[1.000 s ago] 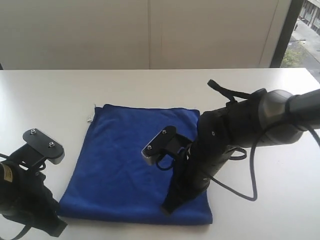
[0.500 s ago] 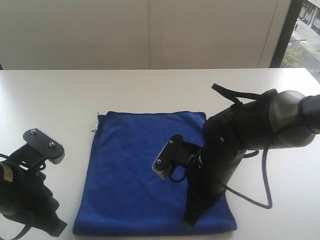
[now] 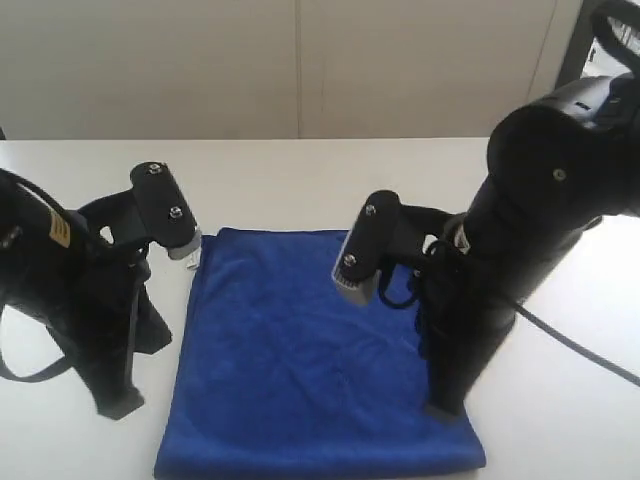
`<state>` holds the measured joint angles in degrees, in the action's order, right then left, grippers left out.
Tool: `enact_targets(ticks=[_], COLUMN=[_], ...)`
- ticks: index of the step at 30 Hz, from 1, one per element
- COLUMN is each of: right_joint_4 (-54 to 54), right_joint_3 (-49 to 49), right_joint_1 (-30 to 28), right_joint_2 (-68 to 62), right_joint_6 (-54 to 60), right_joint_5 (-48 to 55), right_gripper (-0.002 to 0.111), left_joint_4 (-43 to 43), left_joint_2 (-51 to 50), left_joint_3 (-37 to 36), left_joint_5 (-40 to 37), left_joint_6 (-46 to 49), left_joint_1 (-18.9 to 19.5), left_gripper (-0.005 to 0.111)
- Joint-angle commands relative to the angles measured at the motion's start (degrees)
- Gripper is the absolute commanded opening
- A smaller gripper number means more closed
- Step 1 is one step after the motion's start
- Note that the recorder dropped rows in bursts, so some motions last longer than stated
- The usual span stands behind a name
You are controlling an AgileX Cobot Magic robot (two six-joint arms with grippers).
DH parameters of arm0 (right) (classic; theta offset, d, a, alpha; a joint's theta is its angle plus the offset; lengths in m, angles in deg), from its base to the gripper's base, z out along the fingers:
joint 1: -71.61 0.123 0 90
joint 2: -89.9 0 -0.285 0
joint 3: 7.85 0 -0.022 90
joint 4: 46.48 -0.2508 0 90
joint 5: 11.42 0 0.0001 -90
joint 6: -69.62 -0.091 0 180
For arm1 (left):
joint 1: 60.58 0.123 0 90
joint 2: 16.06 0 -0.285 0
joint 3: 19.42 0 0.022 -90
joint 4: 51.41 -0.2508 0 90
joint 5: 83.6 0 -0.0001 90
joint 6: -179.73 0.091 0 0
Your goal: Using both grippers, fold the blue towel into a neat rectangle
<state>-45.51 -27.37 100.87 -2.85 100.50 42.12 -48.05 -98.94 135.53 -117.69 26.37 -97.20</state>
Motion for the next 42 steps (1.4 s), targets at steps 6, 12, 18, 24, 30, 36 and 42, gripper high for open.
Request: enact_targets(ticks=[6,12,18,24,30,36,42], right_joint_4=[-3.78,-3.78,-3.78,-3.78,-3.68,-2.18,-0.97], right_joint_3=[-5.84,-12.12,-17.37,-19.36,-21.34,-21.9,-21.9], right_joint_1=[-0.2,-0.2,-0.2,-0.2,-0.2,-0.2,-0.2], right_joint_2=[0.73,0.73,0.73,0.73,0.01,-1.98,-2.58], right_joint_6=[12.42,19.48,24.92,24.92,26.86,26.97,27.49], right_joint_5=[2.48,-4.88,-16.03,-19.87,-22.51,-21.9,-22.42], right_gripper=[0.013,0.052,0.061,0.061,0.06,0.06,0.06], left_joint_4=[13.18,15.0,14.84,15.27,15.97,15.97,15.97], left_joint_2=[-6.71,-10.16,-12.5,-14.25,-14.36,-14.48,-15.85], left_joint_3=[0.33,-2.5,-5.52,-6.99,-6.99,-8.3,-9.85], left_joint_5=[-13.08,-7.27,-2.6,-0.49,1.47,4.03,8.24], left_joint_6=[30.28,33.53,41.14,44.24,43.87,43.87,44.08], left_joint_1=[-0.61,-0.61,-0.61,-0.61,-0.61,-0.61,-0.61], left_gripper=[0.011,0.058,0.069,0.069,0.069,0.069,0.068])
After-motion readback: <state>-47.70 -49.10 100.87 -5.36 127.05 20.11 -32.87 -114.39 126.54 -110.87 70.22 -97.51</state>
